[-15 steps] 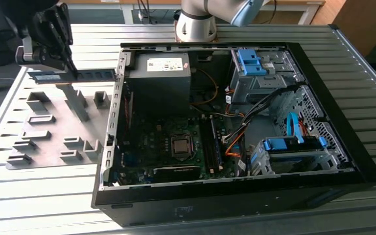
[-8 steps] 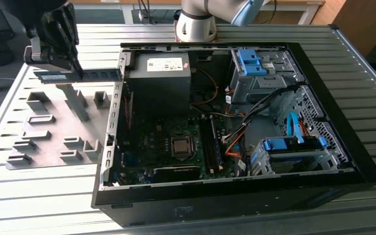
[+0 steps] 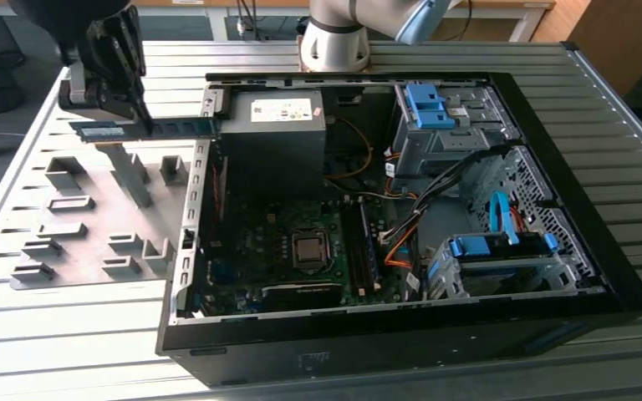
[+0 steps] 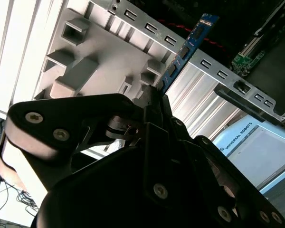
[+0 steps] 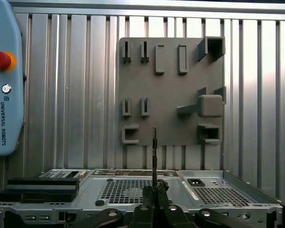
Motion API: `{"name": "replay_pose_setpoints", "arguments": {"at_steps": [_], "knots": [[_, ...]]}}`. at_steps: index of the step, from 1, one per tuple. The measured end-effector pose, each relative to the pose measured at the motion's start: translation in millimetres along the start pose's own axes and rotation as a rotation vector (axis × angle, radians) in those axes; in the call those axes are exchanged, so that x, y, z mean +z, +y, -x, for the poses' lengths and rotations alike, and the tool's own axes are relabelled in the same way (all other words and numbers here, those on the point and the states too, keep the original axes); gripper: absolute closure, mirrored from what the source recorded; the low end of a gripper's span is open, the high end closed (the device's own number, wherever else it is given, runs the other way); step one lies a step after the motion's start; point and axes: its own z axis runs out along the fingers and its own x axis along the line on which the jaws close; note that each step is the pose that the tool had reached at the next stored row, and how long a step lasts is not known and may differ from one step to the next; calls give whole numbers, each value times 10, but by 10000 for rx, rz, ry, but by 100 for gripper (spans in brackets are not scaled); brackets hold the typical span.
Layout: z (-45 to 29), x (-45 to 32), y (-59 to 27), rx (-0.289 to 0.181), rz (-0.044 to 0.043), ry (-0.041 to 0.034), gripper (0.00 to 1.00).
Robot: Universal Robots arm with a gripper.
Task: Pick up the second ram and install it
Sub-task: 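Pick up the second ram and move it above second insertion slot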
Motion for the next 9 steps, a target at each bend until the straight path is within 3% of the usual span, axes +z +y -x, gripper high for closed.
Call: {"name": "replay_pose_setpoints", "arguments": {"at_steps": [9], "knots": [[0,-1,-108,0,0,0,86]]}}
